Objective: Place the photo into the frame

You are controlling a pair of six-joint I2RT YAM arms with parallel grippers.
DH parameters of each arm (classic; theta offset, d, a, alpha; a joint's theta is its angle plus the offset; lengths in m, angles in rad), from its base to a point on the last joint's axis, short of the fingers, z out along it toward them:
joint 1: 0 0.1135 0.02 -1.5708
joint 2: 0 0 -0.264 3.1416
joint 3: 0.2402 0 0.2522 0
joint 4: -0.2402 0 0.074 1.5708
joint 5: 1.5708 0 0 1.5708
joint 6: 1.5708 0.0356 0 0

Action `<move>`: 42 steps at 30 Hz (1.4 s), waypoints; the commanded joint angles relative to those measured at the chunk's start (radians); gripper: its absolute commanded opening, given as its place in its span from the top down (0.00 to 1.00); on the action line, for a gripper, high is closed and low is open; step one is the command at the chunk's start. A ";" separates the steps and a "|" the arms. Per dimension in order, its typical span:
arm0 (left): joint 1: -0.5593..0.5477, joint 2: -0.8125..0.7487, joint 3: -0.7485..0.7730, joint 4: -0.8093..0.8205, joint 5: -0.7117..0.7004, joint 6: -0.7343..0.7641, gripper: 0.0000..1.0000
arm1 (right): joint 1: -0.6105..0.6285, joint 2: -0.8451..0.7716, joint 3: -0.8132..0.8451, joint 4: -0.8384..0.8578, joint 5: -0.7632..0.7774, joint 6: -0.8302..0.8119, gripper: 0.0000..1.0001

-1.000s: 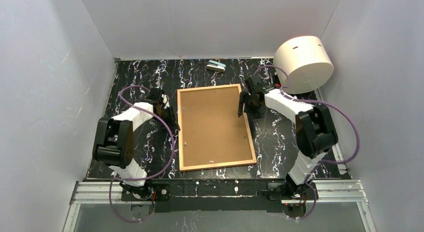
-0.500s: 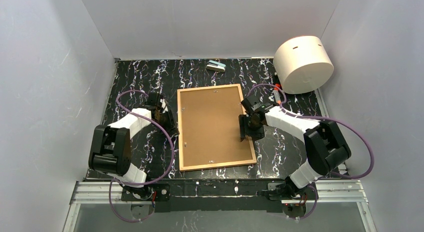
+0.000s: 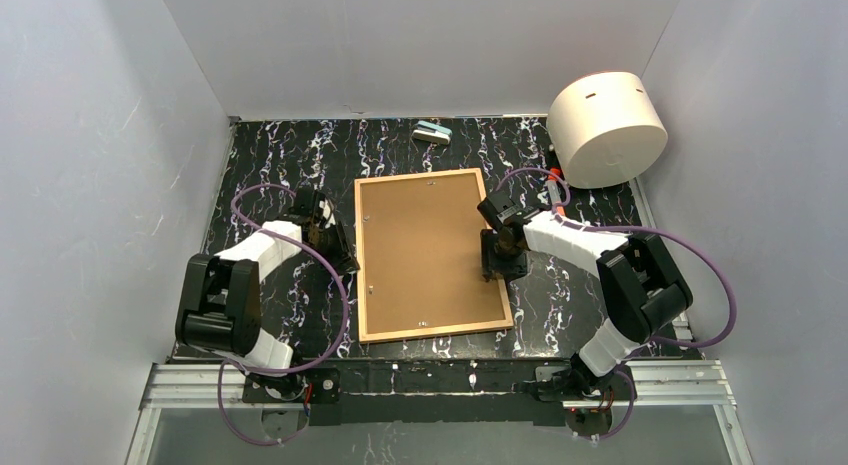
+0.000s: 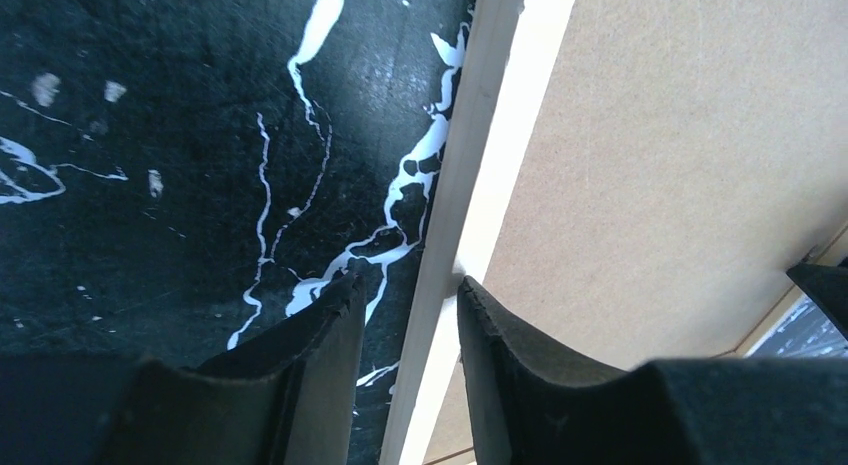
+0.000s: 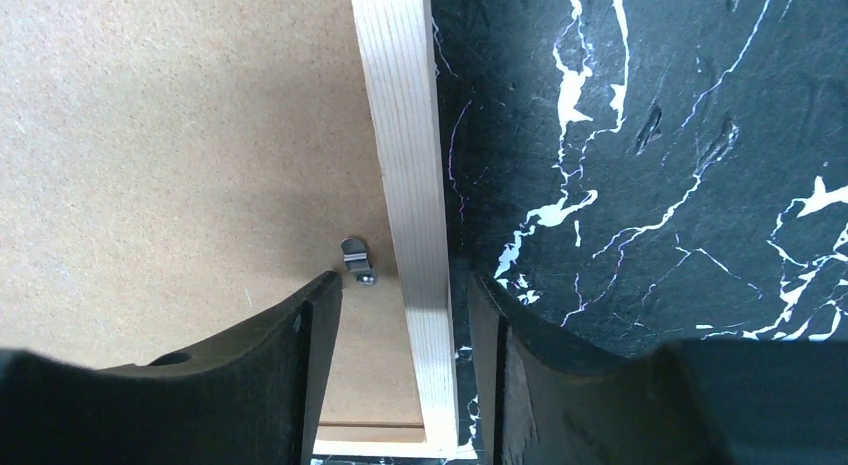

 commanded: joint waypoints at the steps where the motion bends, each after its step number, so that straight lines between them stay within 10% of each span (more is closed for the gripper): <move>1: -0.004 -0.017 -0.043 -0.016 0.019 -0.016 0.63 | 0.004 0.016 0.018 0.035 0.032 0.051 0.41; 35: -0.003 -0.025 -0.079 0.000 0.021 -0.017 0.72 | 0.003 -0.042 -0.026 0.045 0.064 0.252 0.86; 42: -0.004 -0.025 -0.079 0.001 0.018 -0.014 0.72 | -0.002 -0.033 -0.006 0.057 0.068 0.251 0.45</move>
